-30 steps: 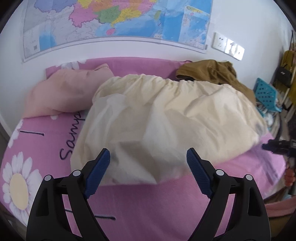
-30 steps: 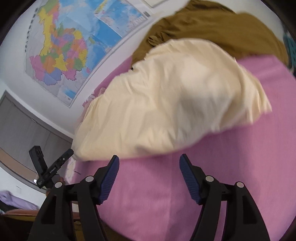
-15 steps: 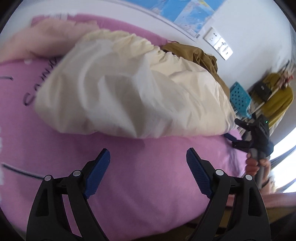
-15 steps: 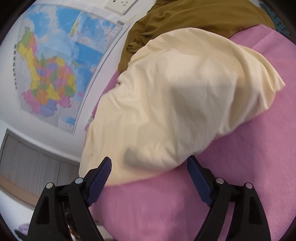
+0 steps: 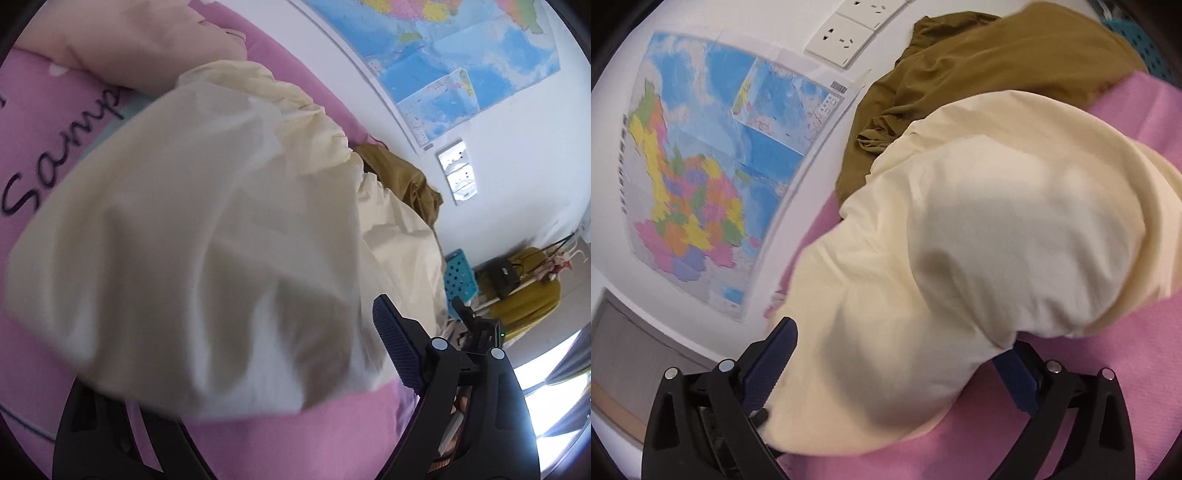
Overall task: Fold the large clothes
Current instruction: 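Grasp the folded cream shirt bundle with both grippers, then lift the cream shirt bundle with both grippers and carry it toward the pillow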
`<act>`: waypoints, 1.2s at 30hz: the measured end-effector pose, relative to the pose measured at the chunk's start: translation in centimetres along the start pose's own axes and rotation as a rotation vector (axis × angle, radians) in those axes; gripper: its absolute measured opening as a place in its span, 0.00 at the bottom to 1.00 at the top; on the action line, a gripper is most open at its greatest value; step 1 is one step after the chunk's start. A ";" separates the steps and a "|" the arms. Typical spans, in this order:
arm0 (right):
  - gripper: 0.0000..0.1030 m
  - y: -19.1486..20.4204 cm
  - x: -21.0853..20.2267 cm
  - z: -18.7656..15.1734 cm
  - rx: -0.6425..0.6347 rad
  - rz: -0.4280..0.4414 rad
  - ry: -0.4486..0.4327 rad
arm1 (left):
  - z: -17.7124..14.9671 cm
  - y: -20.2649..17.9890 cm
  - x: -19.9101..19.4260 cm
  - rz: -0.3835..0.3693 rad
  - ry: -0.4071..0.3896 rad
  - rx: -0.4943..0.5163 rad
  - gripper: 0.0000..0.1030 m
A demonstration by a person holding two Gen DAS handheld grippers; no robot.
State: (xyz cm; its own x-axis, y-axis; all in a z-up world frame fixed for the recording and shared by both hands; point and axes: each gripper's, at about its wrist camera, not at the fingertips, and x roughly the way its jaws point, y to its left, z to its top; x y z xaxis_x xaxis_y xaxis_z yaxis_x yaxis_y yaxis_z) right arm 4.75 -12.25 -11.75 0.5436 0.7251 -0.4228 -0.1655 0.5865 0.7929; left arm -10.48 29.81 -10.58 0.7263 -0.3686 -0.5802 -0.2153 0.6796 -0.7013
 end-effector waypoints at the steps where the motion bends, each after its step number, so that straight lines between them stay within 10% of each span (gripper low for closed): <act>1: 0.95 0.2 0.3 0.0 -0.004 -0.011 -0.016 | 0.2 -0.2 0.3 0.005 -0.010 -0.003 0.85; 36: 0.95 -1.4 0.4 1.5 0.108 -0.143 -0.017 | 1.6 0.1 1.6 0.036 0.022 0.038 0.84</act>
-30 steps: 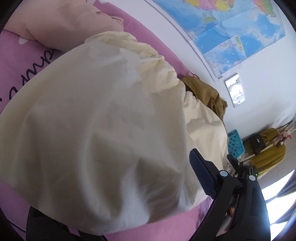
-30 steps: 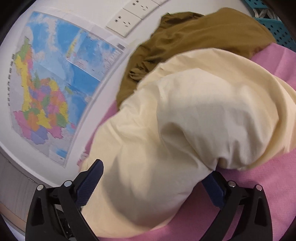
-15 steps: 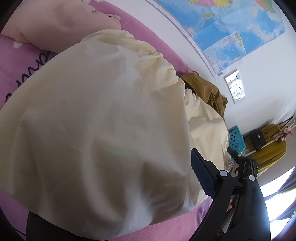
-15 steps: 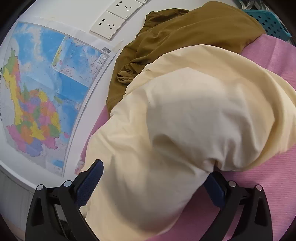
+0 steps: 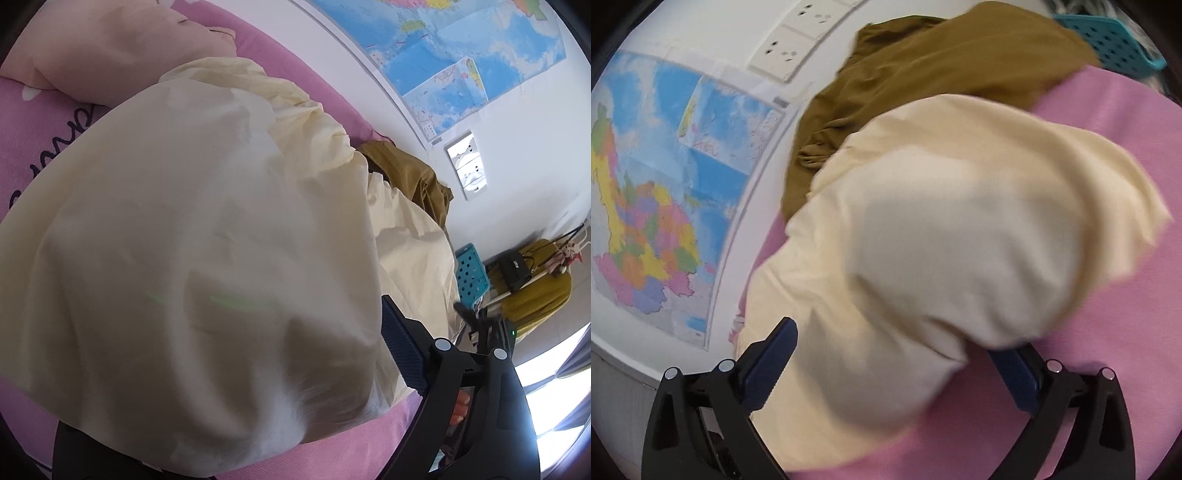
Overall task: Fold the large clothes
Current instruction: 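Lift the cream shirt bundle with both grippers and carry it toward the pillow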
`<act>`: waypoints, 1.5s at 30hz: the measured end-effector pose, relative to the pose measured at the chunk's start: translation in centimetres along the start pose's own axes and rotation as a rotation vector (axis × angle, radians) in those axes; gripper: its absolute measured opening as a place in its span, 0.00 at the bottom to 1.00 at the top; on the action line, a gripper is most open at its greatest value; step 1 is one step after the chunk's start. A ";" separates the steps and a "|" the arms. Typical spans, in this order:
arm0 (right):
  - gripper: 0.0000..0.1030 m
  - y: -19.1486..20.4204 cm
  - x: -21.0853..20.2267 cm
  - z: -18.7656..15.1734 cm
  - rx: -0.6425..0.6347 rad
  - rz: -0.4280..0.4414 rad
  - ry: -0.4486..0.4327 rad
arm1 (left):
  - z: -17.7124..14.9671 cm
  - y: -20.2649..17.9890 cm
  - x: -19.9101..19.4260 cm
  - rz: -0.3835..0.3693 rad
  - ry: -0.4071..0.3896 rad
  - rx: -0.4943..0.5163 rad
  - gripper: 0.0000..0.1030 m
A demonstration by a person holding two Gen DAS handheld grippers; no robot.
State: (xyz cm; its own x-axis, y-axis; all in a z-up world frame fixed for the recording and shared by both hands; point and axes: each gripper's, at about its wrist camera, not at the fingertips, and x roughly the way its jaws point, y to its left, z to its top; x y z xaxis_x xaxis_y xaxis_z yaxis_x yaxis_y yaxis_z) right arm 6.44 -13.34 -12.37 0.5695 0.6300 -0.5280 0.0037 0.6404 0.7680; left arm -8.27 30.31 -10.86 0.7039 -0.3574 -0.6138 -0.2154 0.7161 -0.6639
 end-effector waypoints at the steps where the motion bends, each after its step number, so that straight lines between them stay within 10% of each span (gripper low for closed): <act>1: 0.95 0.4 0.6 0.2 -0.016 0.005 0.006 | 0.0 0.0 0.0 -0.001 0.001 -0.002 0.84; 4: 0.95 1.4 2.2 0.4 -0.074 0.041 0.013 | 0.2 -0.3 0.1 0.006 0.010 0.005 0.86; 7: 0.58 1.2 3.0 0.6 -0.057 0.110 0.055 | 0.4 -0.4 0.3 0.017 0.020 0.006 0.85; 9: 0.29 0.4 2.9 1.0 -0.021 0.172 0.100 | 0.6 -0.5 0.7 -0.001 0.051 -0.001 0.62; 12: 0.19 1.0 1.7 1.0 -0.069 0.219 0.129 | 1.0 -0.7 0.5 -0.028 0.068 -0.018 0.39; 28: 0.15 13.9 -5.8 2.0 -0.357 0.469 0.048 | 5.8 -8.5 -10.3 -0.081 -0.144 0.222 0.24; 45: 0.15 36.7 14.6 -0.2 -0.483 0.667 0.200 | 26.2 0.9 -19.9 0.266 -0.490 0.162 0.23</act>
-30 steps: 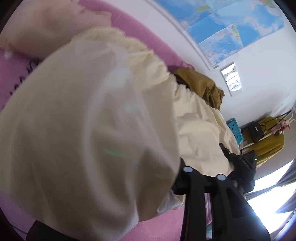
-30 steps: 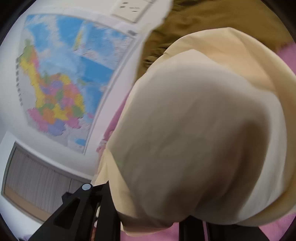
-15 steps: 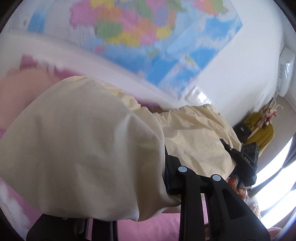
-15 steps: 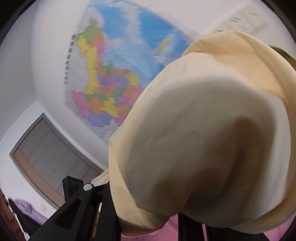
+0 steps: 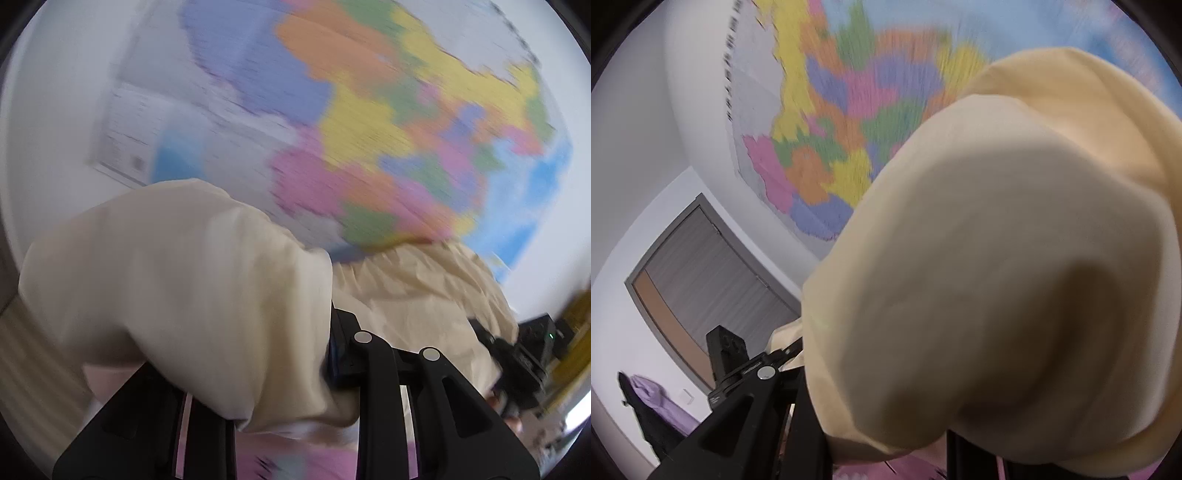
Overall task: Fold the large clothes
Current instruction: 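Lift the cream shirt bundle with both grippers and carry it toward the pillow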
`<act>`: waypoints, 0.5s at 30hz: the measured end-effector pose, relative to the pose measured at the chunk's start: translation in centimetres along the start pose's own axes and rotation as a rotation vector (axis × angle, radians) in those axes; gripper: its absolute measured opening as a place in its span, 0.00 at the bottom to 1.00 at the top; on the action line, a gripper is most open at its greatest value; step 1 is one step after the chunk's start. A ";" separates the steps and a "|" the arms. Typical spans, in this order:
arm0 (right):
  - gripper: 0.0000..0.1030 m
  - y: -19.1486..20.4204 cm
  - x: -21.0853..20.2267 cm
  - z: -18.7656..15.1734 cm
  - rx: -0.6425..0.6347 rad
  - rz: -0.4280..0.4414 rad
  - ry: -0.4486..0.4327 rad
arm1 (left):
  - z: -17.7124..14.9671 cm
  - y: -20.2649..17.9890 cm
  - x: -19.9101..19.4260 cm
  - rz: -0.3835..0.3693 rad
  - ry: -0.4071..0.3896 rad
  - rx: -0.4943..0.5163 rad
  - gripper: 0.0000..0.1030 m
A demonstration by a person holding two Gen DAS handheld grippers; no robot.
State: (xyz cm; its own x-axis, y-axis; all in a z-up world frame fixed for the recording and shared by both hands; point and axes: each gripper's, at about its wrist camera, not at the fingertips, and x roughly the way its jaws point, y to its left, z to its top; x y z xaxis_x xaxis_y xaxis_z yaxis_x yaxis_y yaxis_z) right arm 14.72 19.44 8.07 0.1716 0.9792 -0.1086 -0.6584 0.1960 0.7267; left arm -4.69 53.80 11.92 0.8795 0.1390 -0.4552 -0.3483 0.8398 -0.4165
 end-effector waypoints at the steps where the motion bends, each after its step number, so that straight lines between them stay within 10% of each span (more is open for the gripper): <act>1: 0.15 0.0 1.9 -0.1 0.001 0.001 0.012 | 0.5 0.7 0.5 0.022 -0.010 0.004 0.23; 7: 0.15 0.1 9.9 -3.0 -0.032 0.016 0.092 | 2.4 8.7 4.7 0.143 -0.032 -0.064 0.24; 15: 0.26 -7.7 15.6 -12.0 0.169 -0.091 0.346 | -5.0 20.3 10.9 0.264 0.111 -0.203 0.27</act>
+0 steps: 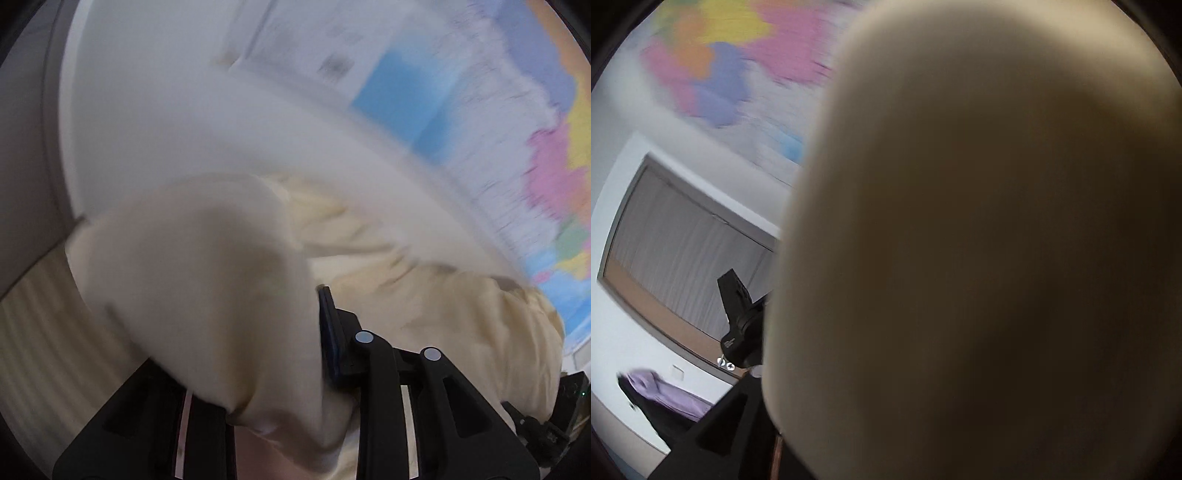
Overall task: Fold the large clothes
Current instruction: 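Lift the cream shirt bundle with both grippers and carry it toward the pillow, then lower the bundle onto the pink pillow and open both grippers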
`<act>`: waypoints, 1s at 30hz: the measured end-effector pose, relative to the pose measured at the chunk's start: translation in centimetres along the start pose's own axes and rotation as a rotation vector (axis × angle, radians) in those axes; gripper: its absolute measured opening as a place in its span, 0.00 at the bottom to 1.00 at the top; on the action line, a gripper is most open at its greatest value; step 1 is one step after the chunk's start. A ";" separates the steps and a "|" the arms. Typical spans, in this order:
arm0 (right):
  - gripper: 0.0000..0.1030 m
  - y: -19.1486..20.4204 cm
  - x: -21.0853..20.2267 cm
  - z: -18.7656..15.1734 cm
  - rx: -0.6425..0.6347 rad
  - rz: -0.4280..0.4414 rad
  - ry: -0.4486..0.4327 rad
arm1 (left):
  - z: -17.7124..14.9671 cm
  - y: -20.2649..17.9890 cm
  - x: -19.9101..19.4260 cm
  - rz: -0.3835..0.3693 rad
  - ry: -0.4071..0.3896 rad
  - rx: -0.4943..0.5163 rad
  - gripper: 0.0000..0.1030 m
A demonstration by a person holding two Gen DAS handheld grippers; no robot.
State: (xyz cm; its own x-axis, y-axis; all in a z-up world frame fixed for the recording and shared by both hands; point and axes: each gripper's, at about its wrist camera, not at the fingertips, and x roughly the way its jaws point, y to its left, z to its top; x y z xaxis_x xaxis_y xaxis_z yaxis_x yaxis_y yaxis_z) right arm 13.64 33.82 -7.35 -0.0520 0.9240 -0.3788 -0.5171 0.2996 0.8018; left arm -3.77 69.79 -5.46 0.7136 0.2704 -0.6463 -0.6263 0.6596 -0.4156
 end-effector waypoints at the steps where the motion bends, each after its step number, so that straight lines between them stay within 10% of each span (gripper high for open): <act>1: 0.26 -0.7 -0.2 -0.5 0.023 0.004 0.002 | -0.5 0.8 0.1 -0.021 0.000 -0.019 0.30; 9: 0.47 -0.3 -3.2 -1.9 0.027 -0.027 0.052 | -1.4 -0.8 -1.2 0.055 0.010 0.047 0.39; 30: 0.50 0.9 -9.2 -3.5 -0.216 -0.196 0.056 | -3.3 -7.6 -4.8 0.208 -0.032 0.187 0.55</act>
State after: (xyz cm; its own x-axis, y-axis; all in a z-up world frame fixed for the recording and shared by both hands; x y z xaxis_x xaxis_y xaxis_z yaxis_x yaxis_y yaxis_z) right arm 10.67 24.76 -4.70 0.0225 0.8372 -0.5464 -0.6918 0.4076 0.5960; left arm -3.45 61.19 -1.31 0.5870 0.4337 -0.6836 -0.6940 0.7044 -0.1489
